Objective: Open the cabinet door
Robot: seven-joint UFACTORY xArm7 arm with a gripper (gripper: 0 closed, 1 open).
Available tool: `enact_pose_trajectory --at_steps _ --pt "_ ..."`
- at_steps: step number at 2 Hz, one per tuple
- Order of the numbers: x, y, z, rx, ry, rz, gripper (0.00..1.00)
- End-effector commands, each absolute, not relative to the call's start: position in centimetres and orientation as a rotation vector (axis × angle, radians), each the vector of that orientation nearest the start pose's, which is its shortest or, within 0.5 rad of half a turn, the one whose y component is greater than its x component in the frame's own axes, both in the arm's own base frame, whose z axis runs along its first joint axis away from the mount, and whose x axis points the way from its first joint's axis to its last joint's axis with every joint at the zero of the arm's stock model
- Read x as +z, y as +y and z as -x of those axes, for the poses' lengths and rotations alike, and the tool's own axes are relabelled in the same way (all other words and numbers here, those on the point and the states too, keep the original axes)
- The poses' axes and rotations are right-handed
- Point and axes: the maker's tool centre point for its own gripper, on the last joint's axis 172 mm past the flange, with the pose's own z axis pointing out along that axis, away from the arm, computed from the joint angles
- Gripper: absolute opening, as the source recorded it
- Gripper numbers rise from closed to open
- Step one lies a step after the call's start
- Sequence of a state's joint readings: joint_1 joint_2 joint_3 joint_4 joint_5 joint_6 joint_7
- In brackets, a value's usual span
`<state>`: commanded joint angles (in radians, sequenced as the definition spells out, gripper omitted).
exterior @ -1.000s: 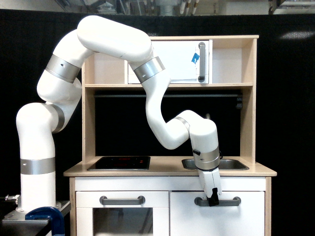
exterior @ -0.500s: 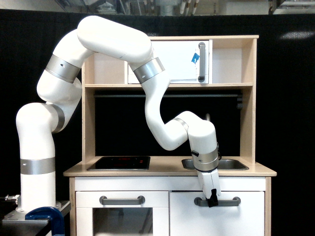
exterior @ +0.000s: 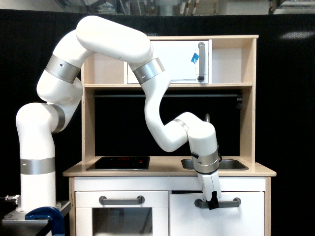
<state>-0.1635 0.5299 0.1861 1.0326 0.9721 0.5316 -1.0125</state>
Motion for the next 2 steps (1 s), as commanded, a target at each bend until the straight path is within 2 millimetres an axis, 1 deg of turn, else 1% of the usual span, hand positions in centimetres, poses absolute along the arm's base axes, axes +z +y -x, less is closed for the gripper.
enact_pose_trajectory --at_steps 1,2 --pt "-1.1 6.4 -53.5 -0.294 -0.185 2.607 0.0" --pt "-0.5 5.1 -55.0 -0.294 -0.185 2.607 0.0"
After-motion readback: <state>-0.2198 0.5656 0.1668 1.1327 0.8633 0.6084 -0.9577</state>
